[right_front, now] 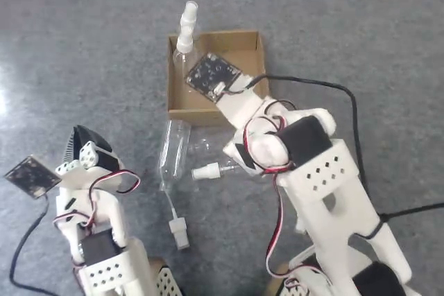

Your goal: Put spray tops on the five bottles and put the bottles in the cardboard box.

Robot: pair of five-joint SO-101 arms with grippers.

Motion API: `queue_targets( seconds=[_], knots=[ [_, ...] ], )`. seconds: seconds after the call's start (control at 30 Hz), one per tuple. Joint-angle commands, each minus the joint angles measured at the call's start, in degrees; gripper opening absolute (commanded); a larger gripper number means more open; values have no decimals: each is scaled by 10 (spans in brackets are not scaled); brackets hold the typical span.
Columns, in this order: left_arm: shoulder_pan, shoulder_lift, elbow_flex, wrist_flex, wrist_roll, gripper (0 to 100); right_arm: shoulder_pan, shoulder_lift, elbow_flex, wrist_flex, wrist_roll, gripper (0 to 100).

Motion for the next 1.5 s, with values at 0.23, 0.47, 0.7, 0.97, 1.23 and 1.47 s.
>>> queue_targets(
  seconds=[0.23,0.47,0.7,0.97,1.23,1.47],
  knots=[
    [-2,-10,-6,-8,-4,15,-67,-25,237,-244,11,288],
    [-2,-10,-6,-8,-4,15,-67,-24,317,-332,11,231],
    [-2,-10,-6,-8,-4,15,-65,-17,316,-298,40,256],
    [-2,-10,-6,-8,-4,15,-31,96,227,-203,120,307],
    [-2,-10,-6,-8,-4,15,11,176,183,-172,218,307],
    [-1,-10,-6,-8,-4,15,45,226,181,-178,273,307]
  ],
)
